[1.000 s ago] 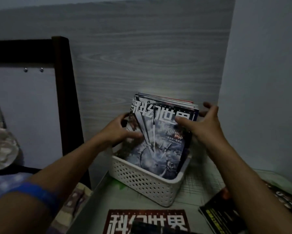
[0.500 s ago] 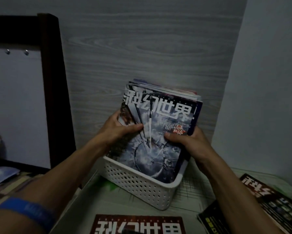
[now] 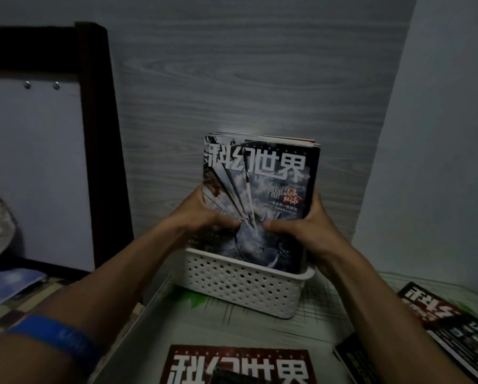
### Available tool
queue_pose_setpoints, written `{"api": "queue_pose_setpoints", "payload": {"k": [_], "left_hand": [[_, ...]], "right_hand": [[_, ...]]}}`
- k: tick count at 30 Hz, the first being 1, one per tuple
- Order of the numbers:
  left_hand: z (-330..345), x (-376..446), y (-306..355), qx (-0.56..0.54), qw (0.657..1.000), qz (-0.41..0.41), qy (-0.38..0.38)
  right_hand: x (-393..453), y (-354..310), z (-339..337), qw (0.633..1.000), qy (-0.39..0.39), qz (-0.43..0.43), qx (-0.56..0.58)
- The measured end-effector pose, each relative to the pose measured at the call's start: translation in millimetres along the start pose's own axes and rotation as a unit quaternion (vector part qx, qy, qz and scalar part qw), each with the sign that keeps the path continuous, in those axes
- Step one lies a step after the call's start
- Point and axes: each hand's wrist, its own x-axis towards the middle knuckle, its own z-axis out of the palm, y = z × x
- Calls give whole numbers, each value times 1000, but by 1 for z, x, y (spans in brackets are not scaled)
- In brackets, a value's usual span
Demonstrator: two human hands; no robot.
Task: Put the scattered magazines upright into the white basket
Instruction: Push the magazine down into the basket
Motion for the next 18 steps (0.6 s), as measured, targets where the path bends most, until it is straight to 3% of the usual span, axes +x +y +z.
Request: {"api": "queue_pose_setpoints", "payload": {"k": [5,9,14,18], "left_hand": [[-1,-5,2,-28,999,-9,18],[-4,-12,7,-53,999,-5,4],[0,-17,9,4,1000,8,15],[0,-16,10,14,1000,1,3]], "right_hand": [[-4,-2,7,999,37,-3,10],[-4,-6,4,1000,15,-1,5],[-1,-3,2,998,49,-15,-30],[0,0,-10,999,-6,20,-33]]}}
